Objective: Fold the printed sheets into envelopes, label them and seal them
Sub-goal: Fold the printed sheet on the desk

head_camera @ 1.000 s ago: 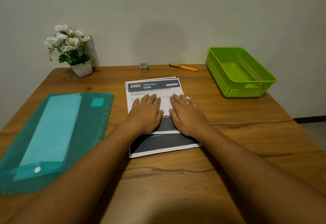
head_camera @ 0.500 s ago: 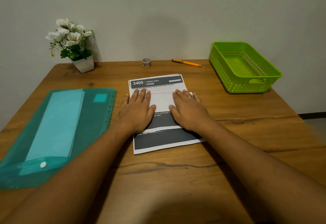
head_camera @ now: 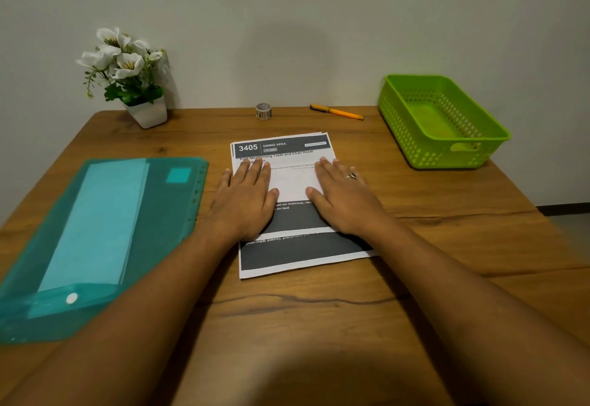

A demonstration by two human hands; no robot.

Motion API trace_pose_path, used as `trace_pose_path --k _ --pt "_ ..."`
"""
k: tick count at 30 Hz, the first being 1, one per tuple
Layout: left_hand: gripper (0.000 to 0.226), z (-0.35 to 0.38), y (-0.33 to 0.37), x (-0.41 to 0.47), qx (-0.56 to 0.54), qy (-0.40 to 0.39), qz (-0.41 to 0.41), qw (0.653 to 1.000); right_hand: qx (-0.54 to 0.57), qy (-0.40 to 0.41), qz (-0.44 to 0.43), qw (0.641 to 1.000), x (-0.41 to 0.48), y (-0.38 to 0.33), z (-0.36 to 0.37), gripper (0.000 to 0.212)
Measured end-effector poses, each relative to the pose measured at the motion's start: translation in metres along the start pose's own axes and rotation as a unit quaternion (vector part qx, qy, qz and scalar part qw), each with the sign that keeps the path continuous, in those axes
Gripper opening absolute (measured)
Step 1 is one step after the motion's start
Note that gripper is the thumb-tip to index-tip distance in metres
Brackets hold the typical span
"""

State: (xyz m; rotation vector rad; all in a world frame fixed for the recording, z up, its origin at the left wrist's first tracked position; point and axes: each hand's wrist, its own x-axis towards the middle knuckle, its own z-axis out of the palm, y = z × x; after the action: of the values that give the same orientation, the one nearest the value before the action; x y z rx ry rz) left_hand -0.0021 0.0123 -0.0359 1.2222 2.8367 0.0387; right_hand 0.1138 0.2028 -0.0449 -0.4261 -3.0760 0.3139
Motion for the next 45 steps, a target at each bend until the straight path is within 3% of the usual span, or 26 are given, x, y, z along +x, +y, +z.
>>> trace_pose_path --k 8,13,17,22,27,34,39,45 --pt "0.085 -0.022 -0.012 0.011 0.023 -0.04 0.035 0.998 -0.007 0.0 0.029 1.0 -0.007 0.02 -0.005 0.079" --pt "0.083 -0.046 -0.011 0.023 0.02 -0.068 0.035 0.997 0.021 -0.02 0.036 0.999 -0.006 0.02 -0.012 0.096" --pt "0.084 -0.052 -0.008 0.027 -0.003 -0.087 0.029 0.996 0.081 -0.029 0.036 0.996 -0.006 0.024 -0.027 0.098" --pt "0.085 -0.05 -0.002 0.016 -0.02 -0.003 0.043 0.999 0.07 -0.015 0.038 0.997 -0.006 0.025 -0.046 0.103" --pt "0.083 -0.047 0.006 0.0 0.01 0.107 0.079 0.991 -0.048 0.071 -0.033 0.996 -0.011 0.01 -0.058 0.108" --pt "0.076 -0.042 0.007 -0.015 0.044 0.188 0.089 0.977 -0.136 0.135 -0.074 0.979 -0.011 -0.01 -0.064 0.107" --pt "0.064 -0.041 0.005 -0.022 0.058 0.217 0.09 0.97 -0.167 0.162 -0.077 0.97 -0.014 -0.019 -0.062 0.091" --pt "0.034 -0.035 0.004 -0.027 0.065 0.261 0.094 0.958 -0.173 0.172 -0.07 0.967 -0.018 -0.014 -0.05 0.074"
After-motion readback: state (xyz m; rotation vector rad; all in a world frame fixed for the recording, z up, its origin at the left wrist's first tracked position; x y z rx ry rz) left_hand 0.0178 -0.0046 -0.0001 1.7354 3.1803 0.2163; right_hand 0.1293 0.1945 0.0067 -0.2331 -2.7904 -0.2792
